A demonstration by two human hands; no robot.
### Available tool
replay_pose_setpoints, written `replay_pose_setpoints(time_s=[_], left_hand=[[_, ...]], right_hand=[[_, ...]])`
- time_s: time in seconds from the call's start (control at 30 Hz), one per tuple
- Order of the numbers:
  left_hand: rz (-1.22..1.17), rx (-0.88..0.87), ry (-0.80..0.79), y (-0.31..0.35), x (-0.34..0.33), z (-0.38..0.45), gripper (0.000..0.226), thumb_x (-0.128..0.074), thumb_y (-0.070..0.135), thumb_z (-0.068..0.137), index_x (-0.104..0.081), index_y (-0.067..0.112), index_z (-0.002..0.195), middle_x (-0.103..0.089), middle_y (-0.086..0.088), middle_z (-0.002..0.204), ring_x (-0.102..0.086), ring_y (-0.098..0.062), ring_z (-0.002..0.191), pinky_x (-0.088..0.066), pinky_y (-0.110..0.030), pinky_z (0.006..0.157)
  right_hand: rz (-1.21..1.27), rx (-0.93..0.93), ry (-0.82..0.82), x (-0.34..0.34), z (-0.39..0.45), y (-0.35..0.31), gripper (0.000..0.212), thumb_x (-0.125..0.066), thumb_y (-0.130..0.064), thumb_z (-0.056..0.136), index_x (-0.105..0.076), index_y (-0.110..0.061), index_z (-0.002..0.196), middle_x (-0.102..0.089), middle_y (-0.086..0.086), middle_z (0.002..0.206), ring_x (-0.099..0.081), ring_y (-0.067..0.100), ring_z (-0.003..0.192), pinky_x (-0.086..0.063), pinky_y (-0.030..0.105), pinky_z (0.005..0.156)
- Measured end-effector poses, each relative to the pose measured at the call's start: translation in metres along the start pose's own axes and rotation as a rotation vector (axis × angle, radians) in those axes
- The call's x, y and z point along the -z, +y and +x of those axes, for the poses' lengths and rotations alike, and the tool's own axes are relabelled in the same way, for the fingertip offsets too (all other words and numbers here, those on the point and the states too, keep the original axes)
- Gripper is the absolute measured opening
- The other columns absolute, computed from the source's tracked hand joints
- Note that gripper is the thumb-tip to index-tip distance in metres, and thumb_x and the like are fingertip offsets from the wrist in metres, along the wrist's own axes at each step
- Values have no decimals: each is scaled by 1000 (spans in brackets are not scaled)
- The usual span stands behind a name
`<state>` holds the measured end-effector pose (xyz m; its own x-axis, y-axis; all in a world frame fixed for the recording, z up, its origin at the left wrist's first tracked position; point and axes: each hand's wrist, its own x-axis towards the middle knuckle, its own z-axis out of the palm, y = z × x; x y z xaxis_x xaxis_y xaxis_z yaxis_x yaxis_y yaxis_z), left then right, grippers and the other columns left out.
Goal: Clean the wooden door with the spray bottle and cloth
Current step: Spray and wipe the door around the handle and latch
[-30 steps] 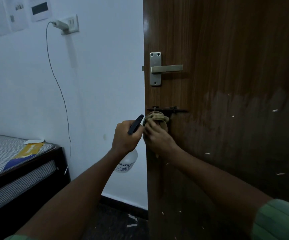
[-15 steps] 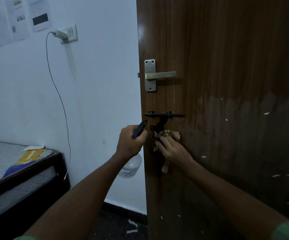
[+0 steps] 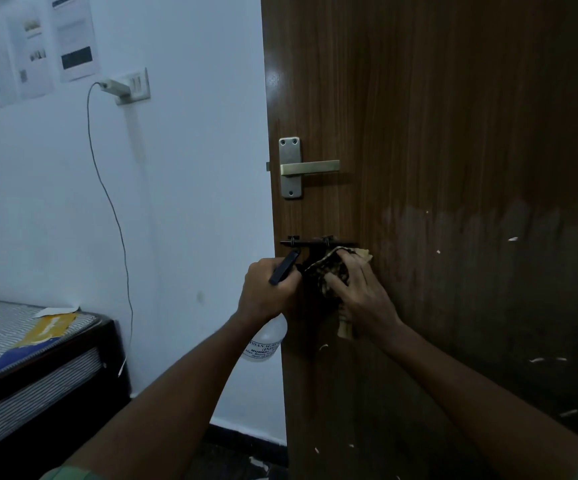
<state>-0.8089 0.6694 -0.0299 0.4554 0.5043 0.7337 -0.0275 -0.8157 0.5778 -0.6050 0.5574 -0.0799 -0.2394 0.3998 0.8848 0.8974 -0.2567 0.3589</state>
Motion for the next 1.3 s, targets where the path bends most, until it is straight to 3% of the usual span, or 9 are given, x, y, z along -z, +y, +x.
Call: replay_pose_setpoints(time_s=[0.1, 0.3, 0.43, 0.57, 0.73, 0.83, 0.93, 1.03, 1.3], left_hand=[[39, 47, -85, 6, -7, 3, 47, -60, 47, 86, -70, 3, 73, -68, -14, 64, -63, -37, 55, -49, -50, 51], [192, 104, -84, 2, -18, -3, 38, -72, 31, 95, -59, 25, 60, -53, 8, 53, -45, -8, 45, -33, -24, 50], [130, -1, -18, 8, -13, 0, 24, -70, 30, 94, -65, 23, 71, -61, 6, 65, -52, -11, 54, -36, -25, 51], [60, -2, -53, 12, -17, 5, 26, -66, 37, 91, -75, 12, 89, -70, -3, 76, -64, -25, 65, -49, -38, 57], [-62, 112, -84, 21, -8, 9, 35, -63, 37, 87, -71, 3, 84, -71, -16, 76, -67, -36, 62, -54, -53, 58], [-121, 123, -130, 27, 2, 7, 31, -66, 29, 93, -72, -2, 93, -70, -18, 78, -64, -23, 52, -49, -35, 49], [-184, 118, -110, 29, 16, 7, 15, -64, 10, 102, -73, -1, 96, -70, -12, 70, -61, -17, 45, -46, -25, 44], [-224, 92, -35, 34, 28, 9, 18, -65, 17, 99, -76, 5, 89, -74, -3, 69, -59, -21, 43, -46, -27, 43], [47, 129, -88, 38, 36, 18, 29, -70, 21, 96, -76, 8, 71, -73, -2, 62, -61, -11, 42, -47, -27, 43]], right_hand=[[-7, -166, 23, 7, -8, 6, 36, -62, -11, 92, -66, -15, 128, -51, 23, 147, -40, 43, 143, -28, 62, 118], [176, -208, 41, 13, -2, 9, 39, -55, -1, 90, -62, -5, 128, -63, 16, 127, -55, 34, 126, -45, 53, 109], [226, -244, 29, 22, 3, 4, 44, -41, -9, 93, -60, -2, 132, -62, 15, 126, -56, 31, 125, -46, 50, 110], [185, -246, 22, 11, -1, 4, 53, -62, 7, 87, -56, -3, 139, -60, 15, 132, -52, 30, 129, -45, 47, 113], [-79, 0, -32, 3, -13, 15, 52, -65, -6, 89, -59, -12, 141, -58, 20, 131, -51, 37, 125, -48, 51, 106], [-208, 100, -149, 1, -11, 12, 63, -57, -14, 91, -47, -21, 153, -54, 22, 134, -47, 39, 126, -46, 55, 104], [-160, -46, -120, 2, 7, -3, 75, -68, -14, 87, -41, -22, 156, -50, 23, 134, -46, 40, 126, -43, 57, 107], [-93, -182, -105, 11, 35, -16, 86, -81, -18, 79, -42, -18, 155, -49, 21, 133, -47, 39, 123, -44, 55, 106], [-58, -404, -200, 37, 89, -31, 58, -64, -14, 84, -52, -20, 140, -52, 10, 128, -45, 30, 117, -37, 47, 97]])
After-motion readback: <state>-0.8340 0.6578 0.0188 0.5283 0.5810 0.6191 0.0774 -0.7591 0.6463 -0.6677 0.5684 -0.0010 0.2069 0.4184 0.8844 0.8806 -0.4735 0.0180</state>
